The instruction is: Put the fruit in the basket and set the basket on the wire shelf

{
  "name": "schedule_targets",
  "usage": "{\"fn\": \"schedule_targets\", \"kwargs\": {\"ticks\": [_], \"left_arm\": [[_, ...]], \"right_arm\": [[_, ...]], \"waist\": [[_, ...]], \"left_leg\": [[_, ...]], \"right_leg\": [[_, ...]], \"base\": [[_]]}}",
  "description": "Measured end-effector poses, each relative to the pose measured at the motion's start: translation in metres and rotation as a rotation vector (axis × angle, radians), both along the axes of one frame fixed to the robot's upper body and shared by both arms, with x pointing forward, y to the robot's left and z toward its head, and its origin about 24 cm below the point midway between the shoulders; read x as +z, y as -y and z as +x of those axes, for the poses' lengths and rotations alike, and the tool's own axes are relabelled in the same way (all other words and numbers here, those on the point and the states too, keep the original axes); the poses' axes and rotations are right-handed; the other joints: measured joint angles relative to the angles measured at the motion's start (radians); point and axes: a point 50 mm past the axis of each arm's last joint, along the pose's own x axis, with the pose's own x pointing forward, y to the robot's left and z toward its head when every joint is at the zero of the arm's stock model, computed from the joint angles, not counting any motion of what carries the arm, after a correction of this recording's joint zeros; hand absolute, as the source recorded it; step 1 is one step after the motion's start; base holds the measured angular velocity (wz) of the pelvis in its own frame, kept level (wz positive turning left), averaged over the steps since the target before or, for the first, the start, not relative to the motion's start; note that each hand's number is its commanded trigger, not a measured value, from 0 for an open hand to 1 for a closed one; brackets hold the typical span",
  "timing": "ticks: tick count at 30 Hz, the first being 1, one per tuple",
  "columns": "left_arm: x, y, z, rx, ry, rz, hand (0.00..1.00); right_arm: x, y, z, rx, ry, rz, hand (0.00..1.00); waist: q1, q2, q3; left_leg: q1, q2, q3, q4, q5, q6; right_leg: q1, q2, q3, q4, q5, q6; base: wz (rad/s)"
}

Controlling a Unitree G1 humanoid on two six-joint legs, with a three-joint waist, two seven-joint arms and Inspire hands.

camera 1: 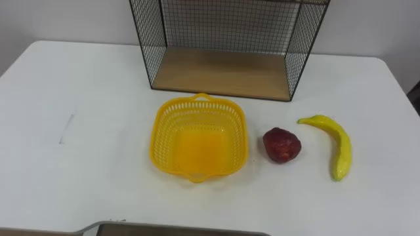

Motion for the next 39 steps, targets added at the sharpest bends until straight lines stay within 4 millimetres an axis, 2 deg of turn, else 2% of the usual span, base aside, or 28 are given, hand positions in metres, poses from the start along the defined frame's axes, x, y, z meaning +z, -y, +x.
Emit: {"fn": "schedule_targets", "kwargs": {"ticks": [2,4,12,14,19,23,26,28,29,35,39], "left_arm": [[0.0,0.0,0.0,0.001,0.002,0.0,0.0],[0.0,0.0,0.0,0.004,0.003,0.003,0.0],[0.002,-0.004,0.007,0.013,0.041,0.036,0.0],[0.002,-0.004,0.003,0.016,0.037,0.045,0.0],[0.002,-0.004,-0.001,0.05,0.042,0.048,0.0],[0.002,-0.004,0.003,0.119,0.079,0.05,0.0],[0.003,-0.005,0.006,0.162,0.124,0.061,0.0],[0.003,-0.005,0.002,0.213,0.138,0.076,0.0],[0.003,-0.005,0.003,0.222,0.145,0.082,0.0],[0.006,-0.015,-0.013,0.427,0.177,0.13,0.0],[0.007,-0.019,-0.015,0.453,0.18,0.14,0.0]], "right_arm": [[0.0,0.0,-0.001,-0.005,-0.001,0.0,0.0],[0.0,0.0,-0.002,-0.008,-0.003,0.0,0.0],[0.0,0.001,-0.004,-0.04,-0.002,0.0,0.0],[0.0,0.001,-0.005,-0.061,-0.002,0.003,0.0],[-0.001,0.002,-0.012,-0.18,0.004,0.015,0.0],[-0.001,0.001,-0.021,-0.3,-0.002,0.015,0.0],[-0.001,0.003,-0.026,-0.427,0.003,0.006,0.0],[0.0,0.007,-0.033,-0.639,0.022,0.0,0.0],[0.0,0.009,-0.033,-0.685,0.031,-0.002,0.0],[0.004,0.026,-0.042,-1.305,0.113,-0.023,0.0],[0.009,0.038,-0.04,-1.561,0.188,-0.036,0.0]], "waist": [[0.0,0.0,-0.0029],[-0.001,0.001,0.0004],[-0.001,0.002,0.0005],[-0.002,0.002,0.0004],[0.0,0.005,-0.0009],[-0.006,0.006,-0.0009],[-0.025,0.012,-0.0015],[-0.031,0.017,-0.0025],[-0.033,0.019,-0.0036],[-0.088,0.021,-0.0087],[-0.114,0.019,-0.0102]], "left_leg": [[0.002,0.0,0.0,0.0,0.0,0.0],[0.011,-0.001,0.001,0.0,0.0,0.0],[0.015,-0.001,0.0,-0.001,0.0,0.0],[0.016,0.0,0.001,-0.001,0.0,0.0],[0.028,0.005,0.023,-0.008,-0.003,-0.002],[0.032,0.006,0.026,-0.011,-0.003,-0.002],[0.03,0.006,0.026,-0.013,-0.003,-0.002],[0.038,0.006,0.036,-0.021,-0.003,-0.001],[0.037,0.006,0.038,-0.02,-0.003,-0.001],[0.041,0.008,0.055,-0.026,-0.003,-0.001],[0.044,0.007,0.059,-0.031,-0.003,-0.001]], "right_leg": [[0.003,0.0,0.0,0.0,0.0,0.0],[0.013,0.0,-0.003,-0.001,0.0,0.0],[0.016,-0.001,-0.006,-0.002,-0.001,0.0],[0.015,-0.001,-0.003,-0.002,-0.001,0.0],[0.013,0.002,0.024,0.001,0.0,-0.001],[0.013,0.002,0.028,0.01,0.0,-0.001],[0.01,0.002,0.028,0.012,0.0,-0.001],[0.009,0.002,0.043,0.013,0.0,-0.001],[0.009,0.002,0.045,0.013,0.0,-0.001],[-0.001,0.001,0.056,0.017,-0.001,0.0],[-0.002,0.0,0.062,0.016,-0.001,0.0]], "base": [[0.0],[0.0],[0.0],[0.0],[-0.13],[-0.03],[-0.01],[-0.13],[-0.1],[-0.08],[-0.03]]}}
